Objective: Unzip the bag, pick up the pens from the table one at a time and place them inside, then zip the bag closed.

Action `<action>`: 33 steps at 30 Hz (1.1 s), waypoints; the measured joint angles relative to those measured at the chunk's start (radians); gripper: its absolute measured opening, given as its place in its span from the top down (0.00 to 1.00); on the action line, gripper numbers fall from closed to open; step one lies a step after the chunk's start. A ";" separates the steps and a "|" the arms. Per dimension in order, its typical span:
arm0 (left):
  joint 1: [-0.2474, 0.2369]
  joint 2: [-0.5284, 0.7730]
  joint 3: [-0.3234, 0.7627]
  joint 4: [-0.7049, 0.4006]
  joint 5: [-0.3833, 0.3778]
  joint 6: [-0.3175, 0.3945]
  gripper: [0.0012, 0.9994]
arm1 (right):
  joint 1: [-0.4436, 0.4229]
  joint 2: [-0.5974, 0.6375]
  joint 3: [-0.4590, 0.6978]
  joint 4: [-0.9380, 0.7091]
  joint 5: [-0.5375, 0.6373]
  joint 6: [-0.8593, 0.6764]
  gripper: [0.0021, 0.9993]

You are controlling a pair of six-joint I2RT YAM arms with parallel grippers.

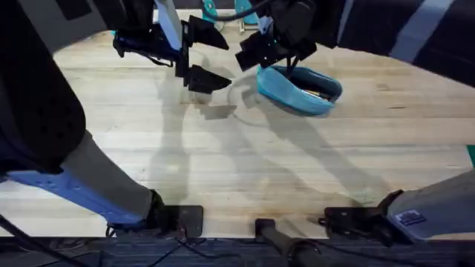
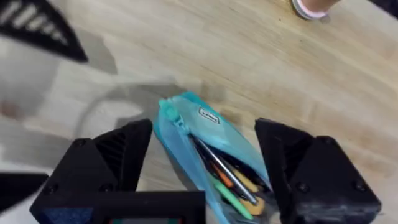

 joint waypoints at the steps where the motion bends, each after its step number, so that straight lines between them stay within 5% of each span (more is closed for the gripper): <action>1: 0.000 0.000 0.000 0.000 0.000 0.000 0.00 | 0.000 0.000 0.000 -0.009 -0.002 -0.030 0.00; 14: 0.000 0.000 0.000 0.001 -0.009 0.000 0.00 | 0.000 0.000 0.004 -0.062 -0.245 -0.478 0.00; 33: 0.006 0.000 0.000 0.005 -0.031 0.000 0.01 | -0.004 -0.015 0.007 -0.063 -0.286 -0.761 0.00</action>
